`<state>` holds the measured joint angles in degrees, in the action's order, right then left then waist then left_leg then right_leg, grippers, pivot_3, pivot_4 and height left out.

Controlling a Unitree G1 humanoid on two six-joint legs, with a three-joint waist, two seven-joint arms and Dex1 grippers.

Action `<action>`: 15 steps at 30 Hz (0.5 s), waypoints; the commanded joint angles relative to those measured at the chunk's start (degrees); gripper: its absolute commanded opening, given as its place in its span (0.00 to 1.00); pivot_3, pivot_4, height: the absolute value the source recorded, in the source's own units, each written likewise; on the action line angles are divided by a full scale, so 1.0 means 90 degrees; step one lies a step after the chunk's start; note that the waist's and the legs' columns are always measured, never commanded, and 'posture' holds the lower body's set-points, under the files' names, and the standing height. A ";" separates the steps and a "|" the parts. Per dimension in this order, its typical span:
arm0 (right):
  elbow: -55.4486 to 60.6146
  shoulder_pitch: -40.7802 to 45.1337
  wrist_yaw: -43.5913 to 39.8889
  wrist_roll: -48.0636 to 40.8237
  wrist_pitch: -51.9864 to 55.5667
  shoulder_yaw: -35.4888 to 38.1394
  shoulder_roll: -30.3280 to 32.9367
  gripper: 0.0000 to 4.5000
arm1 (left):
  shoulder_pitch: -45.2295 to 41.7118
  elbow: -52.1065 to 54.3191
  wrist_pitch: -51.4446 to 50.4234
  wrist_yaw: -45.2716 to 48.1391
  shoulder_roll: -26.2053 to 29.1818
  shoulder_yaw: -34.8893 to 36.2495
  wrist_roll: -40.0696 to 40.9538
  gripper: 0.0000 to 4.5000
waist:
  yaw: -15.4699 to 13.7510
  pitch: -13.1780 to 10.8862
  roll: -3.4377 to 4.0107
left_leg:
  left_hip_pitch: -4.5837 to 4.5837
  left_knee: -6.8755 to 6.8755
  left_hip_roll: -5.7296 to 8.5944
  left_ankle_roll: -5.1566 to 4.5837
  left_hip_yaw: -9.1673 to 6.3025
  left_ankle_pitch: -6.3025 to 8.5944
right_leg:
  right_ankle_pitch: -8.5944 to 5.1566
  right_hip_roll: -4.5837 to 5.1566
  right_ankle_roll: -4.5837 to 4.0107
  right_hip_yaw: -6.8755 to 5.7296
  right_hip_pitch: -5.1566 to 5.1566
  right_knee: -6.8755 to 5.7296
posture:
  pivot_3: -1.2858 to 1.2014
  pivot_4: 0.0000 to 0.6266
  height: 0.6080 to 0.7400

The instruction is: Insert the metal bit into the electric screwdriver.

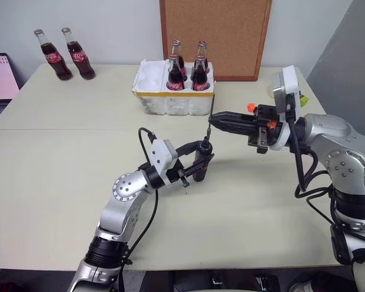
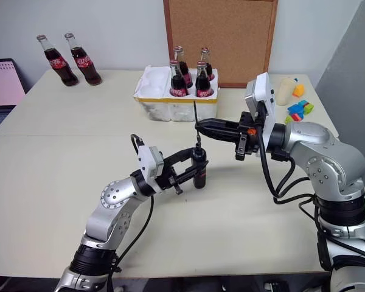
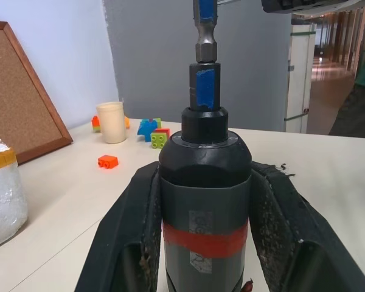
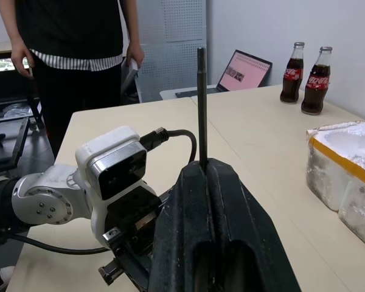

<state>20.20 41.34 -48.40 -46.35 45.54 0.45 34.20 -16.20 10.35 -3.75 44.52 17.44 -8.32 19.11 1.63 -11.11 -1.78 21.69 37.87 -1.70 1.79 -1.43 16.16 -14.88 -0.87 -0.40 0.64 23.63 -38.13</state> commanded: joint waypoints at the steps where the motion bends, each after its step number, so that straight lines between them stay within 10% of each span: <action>1: 0.0246 0.0022 -0.0043 -0.0065 -0.0030 0.0005 -0.0013 0.00 | 0.0081 -0.0069 -0.0114 0.0025 0.0089 -0.0019 -0.0054 0.36 | 0.0000 0.0000 0.0000 | 0.0000 0.0000 0.0000 0.0000 0.0000 0.0000 | 0.0000 0.0000 0.0000 0.0000 0.0000 0.0000 | 0.52 0.24 1.00; 15: 0.0145 -0.0115 -0.0198 0.0123 -0.0135 -0.0106 0.0071 0.00 | 0.0046 -0.0093 -0.0102 0.0041 0.0100 -0.0006 -0.0049 0.36 | -0.0001 0.0001 0.0001 | -0.0001 0.0002 0.0000 0.0000 0.0000 0.0000 | 0.0002 0.0000 -0.0001 0.0000 -0.0001 -0.0002 | 0.52 0.24 1.00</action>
<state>20.64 40.94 -48.89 -45.65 44.93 -0.37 34.13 -16.20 10.36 -3.74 44.64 17.58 -8.32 19.11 1.62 -11.10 -1.76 21.68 37.89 -1.70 1.79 -1.43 16.16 -14.86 -0.87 -0.42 0.64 23.62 -38.15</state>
